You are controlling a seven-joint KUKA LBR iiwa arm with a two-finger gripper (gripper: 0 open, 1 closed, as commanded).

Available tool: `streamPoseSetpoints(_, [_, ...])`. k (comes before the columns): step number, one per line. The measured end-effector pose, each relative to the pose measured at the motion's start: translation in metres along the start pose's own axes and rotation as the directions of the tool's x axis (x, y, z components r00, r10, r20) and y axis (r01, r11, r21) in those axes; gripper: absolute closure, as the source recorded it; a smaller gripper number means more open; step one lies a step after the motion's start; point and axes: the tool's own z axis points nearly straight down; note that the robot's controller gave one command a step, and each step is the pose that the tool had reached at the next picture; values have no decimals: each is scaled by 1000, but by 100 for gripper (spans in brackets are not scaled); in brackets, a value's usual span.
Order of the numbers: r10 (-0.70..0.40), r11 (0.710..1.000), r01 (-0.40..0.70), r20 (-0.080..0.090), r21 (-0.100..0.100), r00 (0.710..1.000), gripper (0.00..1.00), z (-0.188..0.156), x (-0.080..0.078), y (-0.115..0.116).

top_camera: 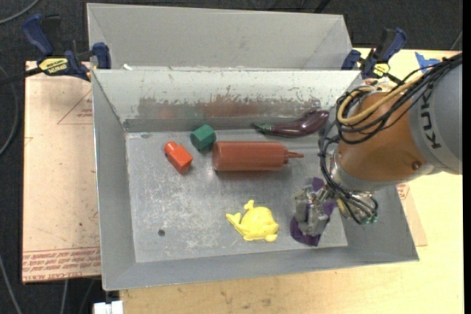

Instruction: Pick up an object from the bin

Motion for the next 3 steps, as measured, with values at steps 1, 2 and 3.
streamPoseSetpoints(1, [-67,998,67,2,-1,998,0,-66,-6,-2])
streamPoseSetpoints(2, [-68,998,68,1,-1,998,0,-65,-6,-2])
streamPoseSetpoints(3, [-293,956,293,2,-2,956,100,21,18,-24])
